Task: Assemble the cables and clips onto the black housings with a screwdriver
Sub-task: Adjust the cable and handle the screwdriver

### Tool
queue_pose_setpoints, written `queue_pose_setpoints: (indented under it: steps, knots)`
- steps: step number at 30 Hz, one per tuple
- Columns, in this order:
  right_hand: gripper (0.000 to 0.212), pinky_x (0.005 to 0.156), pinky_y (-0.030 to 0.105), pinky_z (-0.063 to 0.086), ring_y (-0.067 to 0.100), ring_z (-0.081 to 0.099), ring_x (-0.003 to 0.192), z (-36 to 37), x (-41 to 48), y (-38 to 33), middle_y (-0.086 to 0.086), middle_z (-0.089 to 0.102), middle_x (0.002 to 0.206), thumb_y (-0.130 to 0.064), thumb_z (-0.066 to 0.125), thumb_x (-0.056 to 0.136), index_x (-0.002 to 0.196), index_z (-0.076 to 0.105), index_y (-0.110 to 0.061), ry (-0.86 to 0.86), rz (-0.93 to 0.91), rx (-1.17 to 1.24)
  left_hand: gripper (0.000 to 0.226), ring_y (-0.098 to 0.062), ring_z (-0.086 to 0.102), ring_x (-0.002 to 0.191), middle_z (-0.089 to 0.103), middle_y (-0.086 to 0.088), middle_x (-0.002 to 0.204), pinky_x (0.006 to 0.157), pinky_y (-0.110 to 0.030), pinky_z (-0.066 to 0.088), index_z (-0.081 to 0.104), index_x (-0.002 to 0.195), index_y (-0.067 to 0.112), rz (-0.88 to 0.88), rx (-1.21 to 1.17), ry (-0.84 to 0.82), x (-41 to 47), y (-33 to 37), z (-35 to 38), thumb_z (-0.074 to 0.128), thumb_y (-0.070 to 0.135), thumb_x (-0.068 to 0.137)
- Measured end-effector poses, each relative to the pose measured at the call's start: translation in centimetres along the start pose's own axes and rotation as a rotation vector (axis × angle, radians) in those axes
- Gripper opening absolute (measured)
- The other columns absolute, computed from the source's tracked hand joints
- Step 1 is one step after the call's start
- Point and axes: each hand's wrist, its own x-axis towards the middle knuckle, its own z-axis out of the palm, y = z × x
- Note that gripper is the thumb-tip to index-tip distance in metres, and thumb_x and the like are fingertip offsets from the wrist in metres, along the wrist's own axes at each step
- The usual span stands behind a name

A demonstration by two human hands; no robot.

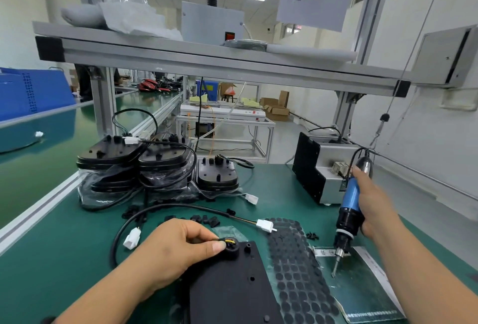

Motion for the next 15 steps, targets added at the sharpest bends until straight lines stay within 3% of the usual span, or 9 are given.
queue_pose_setpoints:
  steps: [3, 6, 8, 10, 12, 13, 15]
  knots:
    - [0.058, 0.052, 0.033, 0.052, 0.023, 0.056, 0.061, 0.2, -0.2, -0.2, 0.01, 0.056, 0.079, -0.065, 0.07, 0.071, 0.1, 0.056, -0.016, -0.019, 0.016, 0.033, 0.031, 0.003, 0.062, 0.066, 0.074, 0.007, 0.08, 0.066, -0.013, 0.046, 0.076, 0.081, 0.037, 0.001, -0.001, -0.007, 0.0, 0.0, -0.1, 0.074, 0.058, 0.058]
    - [0.061, 0.057, 0.034, 0.053, 0.022, 0.059, 0.062, 0.3, -0.5, -0.4, 0.011, 0.06, 0.081, -0.069, 0.069, 0.068, 0.097, 0.057, -0.016, -0.028, 0.034, 0.038, 0.037, 0.005, 0.067, 0.08, 0.074, 0.015, 0.087, 0.076, -0.012, 0.047, 0.077, 0.086, 0.037, 0.001, -0.02, -0.02, 0.0, 0.0, -0.1, 0.075, 0.057, 0.054]
    - [0.065, 0.072, 0.041, 0.055, 0.028, 0.06, 0.078, 0.0, -0.8, -0.8, 0.016, 0.061, 0.096, -0.072, 0.063, 0.072, 0.101, 0.058, -0.013, -0.001, 0.015, -0.045, 0.041, 0.008, 0.066, 0.089, 0.073, 0.022, 0.092, 0.077, -0.005, 0.045, 0.075, 0.093, 0.036, 0.001, -0.052, -0.006, 0.1, 0.3, -0.4, 0.075, 0.054, 0.056]
    - [0.078, 0.094, 0.047, 0.047, 0.034, 0.056, 0.105, -0.6, -0.9, -0.9, 0.017, 0.054, 0.122, -0.073, 0.056, 0.077, 0.122, 0.054, -0.008, 0.181, -0.167, -0.278, 0.035, 0.012, 0.064, 0.09, 0.072, 0.025, 0.092, 0.075, -0.004, 0.042, 0.076, 0.091, 0.039, 0.018, -0.052, 0.049, 0.4, 0.7, -1.0, 0.072, 0.055, 0.06]
    - [0.072, 0.095, 0.043, 0.04, 0.03, 0.049, 0.114, -0.5, -2.3, -1.4, 0.005, 0.048, 0.124, -0.066, 0.054, 0.078, 0.129, 0.05, -0.016, 0.389, -0.57, -0.458, 0.021, 0.014, 0.063, 0.082, 0.072, 0.026, 0.086, 0.073, -0.007, 0.041, 0.076, 0.086, 0.044, 0.04, -0.027, 0.084, 0.7, 1.5, -1.6, 0.071, 0.052, 0.067]
    - [0.059, 0.09, 0.038, 0.042, 0.023, 0.051, 0.106, 0.2, -3.3, -1.7, -0.005, 0.049, 0.113, -0.06, 0.056, 0.078, 0.123, 0.052, -0.022, 0.38, -0.776, -0.491, 0.015, 0.014, 0.063, 0.074, 0.071, 0.025, 0.08, 0.069, -0.007, 0.04, 0.076, 0.085, 0.042, 0.048, -0.01, 0.084, 1.0, 1.9, -1.7, 0.072, 0.047, 0.072]
    - [0.036, 0.074, 0.021, 0.043, 0.007, 0.054, 0.084, 2.5, -5.4, -2.1, -0.015, 0.054, 0.092, -0.05, 0.062, 0.08, 0.11, 0.058, -0.031, 0.037, -0.938, -0.704, 0.007, 0.013, 0.061, 0.062, 0.071, 0.023, 0.074, 0.063, -0.008, 0.04, 0.077, 0.085, 0.037, 0.054, 0.048, 0.051, 1.8, 2.8, -1.8, 0.072, 0.038, 0.08]
